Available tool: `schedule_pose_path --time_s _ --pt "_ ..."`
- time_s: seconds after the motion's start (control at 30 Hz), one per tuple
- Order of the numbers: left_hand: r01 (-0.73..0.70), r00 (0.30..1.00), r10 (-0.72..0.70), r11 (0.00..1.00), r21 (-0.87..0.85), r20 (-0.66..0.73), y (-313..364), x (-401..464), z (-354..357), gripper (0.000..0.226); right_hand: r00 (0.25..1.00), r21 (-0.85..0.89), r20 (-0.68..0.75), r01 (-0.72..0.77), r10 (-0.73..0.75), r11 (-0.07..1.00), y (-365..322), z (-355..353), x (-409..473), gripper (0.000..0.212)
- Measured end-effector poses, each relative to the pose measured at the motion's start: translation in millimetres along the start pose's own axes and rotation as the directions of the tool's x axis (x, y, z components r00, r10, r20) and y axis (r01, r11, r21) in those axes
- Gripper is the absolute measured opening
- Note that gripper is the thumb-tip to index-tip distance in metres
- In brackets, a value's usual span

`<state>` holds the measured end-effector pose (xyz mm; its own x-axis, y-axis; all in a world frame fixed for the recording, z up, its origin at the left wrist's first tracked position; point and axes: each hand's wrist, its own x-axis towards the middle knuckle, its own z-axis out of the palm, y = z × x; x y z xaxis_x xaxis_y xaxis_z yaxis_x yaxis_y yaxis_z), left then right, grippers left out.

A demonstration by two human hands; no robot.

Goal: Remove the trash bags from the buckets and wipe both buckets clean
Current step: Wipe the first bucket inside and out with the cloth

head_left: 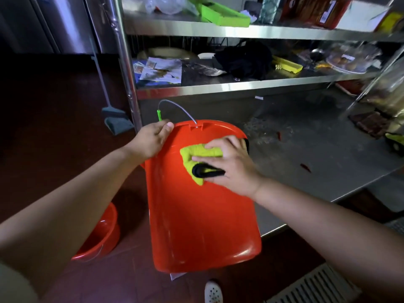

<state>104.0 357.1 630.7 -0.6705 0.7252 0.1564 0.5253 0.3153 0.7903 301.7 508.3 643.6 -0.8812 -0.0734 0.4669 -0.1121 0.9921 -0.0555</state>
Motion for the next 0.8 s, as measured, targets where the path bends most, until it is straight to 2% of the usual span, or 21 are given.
schedule_pose_path --time_s 0.13,0.2,0.23,0.3,0.33,0.37,0.43,0.53,0.6,0.8 --pt "0.039 0.999 -0.039 0.999 -0.012 0.027 2.9 -2.1 -5.4 0.032 0.988 0.012 -0.026 -0.152 0.152 0.988 13.2 6.3 33.2 0.043" --pt "-0.005 1.000 0.008 0.988 0.154 -0.018 2.4 -3.9 -6.7 0.034 0.985 0.017 -0.032 -0.168 0.169 0.986 8.5 10.1 33.2 0.042" --pt "-0.033 0.994 0.062 0.959 0.283 -0.095 2.5 -5.3 -5.2 0.032 0.985 0.016 -0.034 -0.171 0.172 0.985 5.5 11.0 31.3 0.042" --pt "-0.050 0.945 0.191 0.888 0.458 -0.266 11.7 -8.3 -1.6 0.031 0.983 0.012 -0.031 -0.181 0.181 0.983 0.2 9.4 26.3 0.042" --pt "-0.091 0.918 0.264 0.866 0.492 -0.295 20.2 -7.4 -0.6 0.034 0.983 0.006 -0.024 -0.183 0.184 0.983 -2.9 7.5 23.2 0.042" --pt "-0.162 0.902 0.340 0.838 0.521 -0.267 29.6 -4.5 0.5 0.035 0.984 0.000 -0.014 -0.178 0.178 0.984 -7.1 5.5 19.3 0.042" --pt "-0.298 0.904 0.416 0.779 0.551 -0.101 45.7 6.7 4.5 0.035 0.990 -0.001 0.005 -0.143 0.143 0.990 -19.1 2.1 7.6 0.042" --pt "-0.321 0.937 0.333 0.710 0.627 0.103 56.7 23.8 14.9 0.039 0.996 0.039 0.052 -0.072 0.070 0.997 -40.6 -1.6 -20.2 0.039" --pt "-0.274 0.953 0.285 0.667 0.693 0.103 53.9 29.7 18.0 0.040 0.994 0.055 0.111 -0.005 -0.001 0.998 -53.4 -2.5 -44.6 0.039" --pt "-0.207 0.969 0.241 0.697 0.687 0.048 41.4 31.0 11.0 0.039 0.968 0.152 0.207 0.112 -0.142 0.982 -77.0 -14.9 -95.0 0.047"
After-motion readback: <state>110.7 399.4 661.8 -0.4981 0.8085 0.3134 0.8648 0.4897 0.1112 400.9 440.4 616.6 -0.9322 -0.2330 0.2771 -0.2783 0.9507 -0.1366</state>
